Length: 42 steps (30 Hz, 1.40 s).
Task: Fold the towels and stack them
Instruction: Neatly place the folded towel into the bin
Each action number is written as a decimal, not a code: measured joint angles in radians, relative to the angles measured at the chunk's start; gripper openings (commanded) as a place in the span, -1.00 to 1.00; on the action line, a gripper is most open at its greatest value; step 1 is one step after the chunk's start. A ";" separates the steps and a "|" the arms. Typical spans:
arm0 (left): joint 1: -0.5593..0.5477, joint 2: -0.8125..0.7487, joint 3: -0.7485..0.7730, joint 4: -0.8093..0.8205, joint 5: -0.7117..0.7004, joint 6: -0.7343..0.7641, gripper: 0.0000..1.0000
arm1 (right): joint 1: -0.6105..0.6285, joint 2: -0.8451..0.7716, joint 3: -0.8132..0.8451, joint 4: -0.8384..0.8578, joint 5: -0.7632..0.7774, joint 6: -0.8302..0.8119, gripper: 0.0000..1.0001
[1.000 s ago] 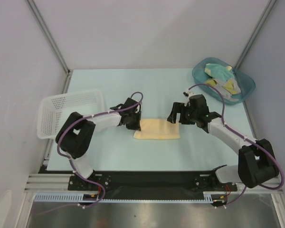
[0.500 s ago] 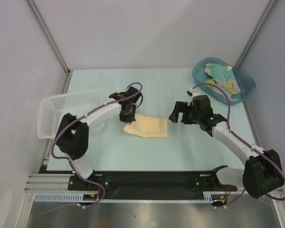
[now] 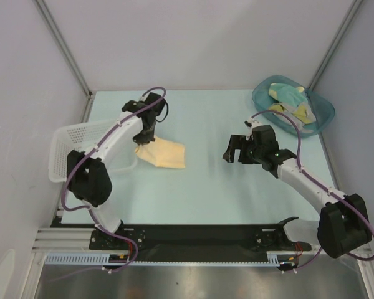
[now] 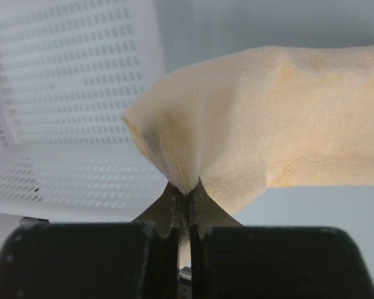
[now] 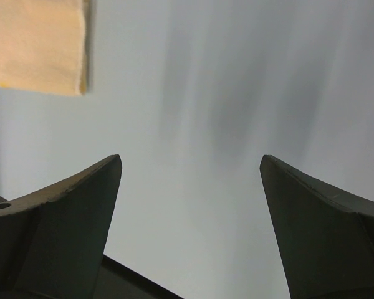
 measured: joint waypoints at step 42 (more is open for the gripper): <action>0.534 -0.024 -0.207 0.209 -0.161 0.316 -0.99 | -0.028 0.068 0.003 0.021 -0.043 -0.024 0.99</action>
